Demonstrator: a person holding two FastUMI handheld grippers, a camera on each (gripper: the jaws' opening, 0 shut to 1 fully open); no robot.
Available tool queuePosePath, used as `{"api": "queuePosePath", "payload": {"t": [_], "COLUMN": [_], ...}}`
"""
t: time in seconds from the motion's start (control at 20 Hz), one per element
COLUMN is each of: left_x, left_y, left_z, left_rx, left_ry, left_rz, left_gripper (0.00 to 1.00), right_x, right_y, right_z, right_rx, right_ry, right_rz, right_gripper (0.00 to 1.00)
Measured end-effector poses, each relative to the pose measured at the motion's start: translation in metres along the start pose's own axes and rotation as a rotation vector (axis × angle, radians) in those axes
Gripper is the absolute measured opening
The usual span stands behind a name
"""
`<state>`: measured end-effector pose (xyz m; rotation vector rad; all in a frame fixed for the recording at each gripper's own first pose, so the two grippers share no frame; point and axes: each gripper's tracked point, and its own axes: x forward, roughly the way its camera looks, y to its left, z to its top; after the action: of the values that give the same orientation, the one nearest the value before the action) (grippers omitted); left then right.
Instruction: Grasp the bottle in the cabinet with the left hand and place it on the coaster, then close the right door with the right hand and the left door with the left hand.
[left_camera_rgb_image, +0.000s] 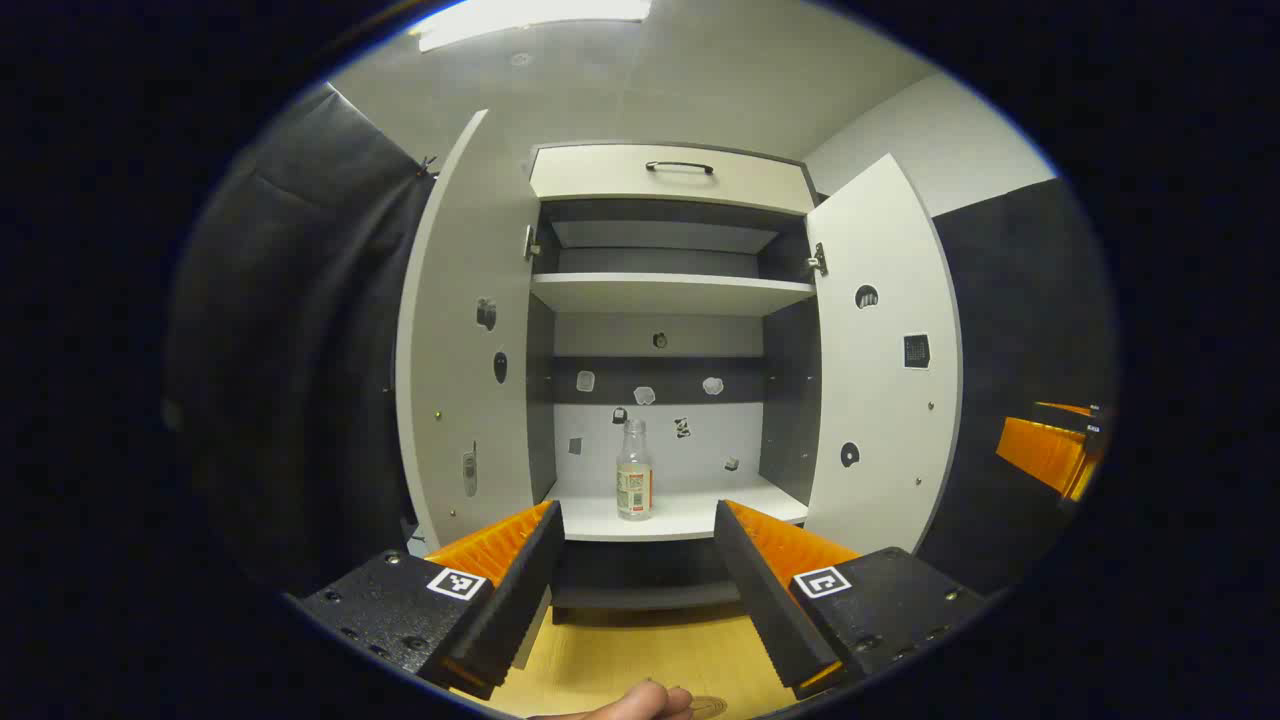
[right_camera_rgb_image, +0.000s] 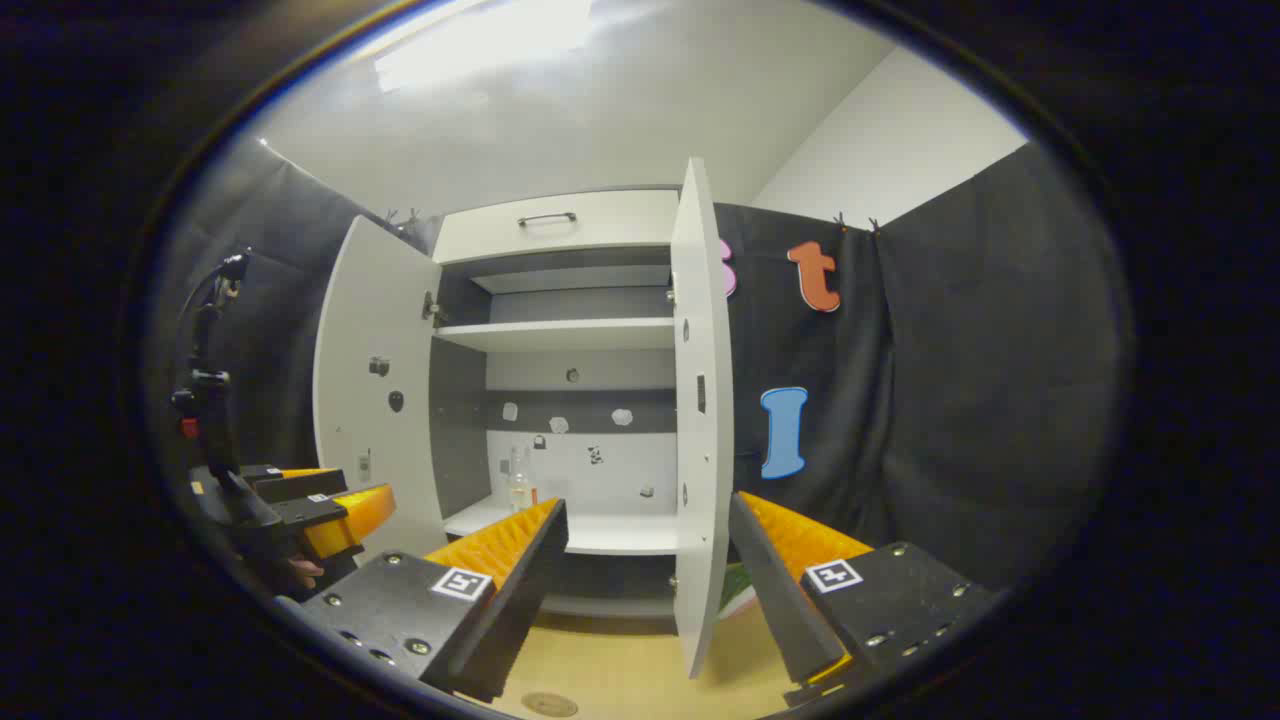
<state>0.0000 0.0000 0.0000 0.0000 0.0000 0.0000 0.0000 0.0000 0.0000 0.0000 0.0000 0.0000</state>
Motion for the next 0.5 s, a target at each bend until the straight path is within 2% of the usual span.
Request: {"api": "queuePosePath", "payload": {"t": [0.05,0.2,0.5], "left_x": [0.009,0.035,0.082], "left_y": [-0.001,-0.002,-0.012], "left_z": [-0.001,0.001,0.01], "left_rx": [0.015,0.043,0.009], "left_ry": [0.008,0.012,-0.009], "left_rz": [-0.007,-0.006,-0.051], "left_gripper": [0.96,0.96,0.96], "right_x": [0.005,0.02,0.055], "right_y": [0.0,-0.002,-0.007], "right_z": [0.0,0.003,0.005], "right_rx": [0.005,0.018,0.023], "right_ry": [-0.001,-0.016,-0.027], "right_rz": [-0.002,0.002,-0.018], "right_gripper": [0.98,0.98,0.98]}}
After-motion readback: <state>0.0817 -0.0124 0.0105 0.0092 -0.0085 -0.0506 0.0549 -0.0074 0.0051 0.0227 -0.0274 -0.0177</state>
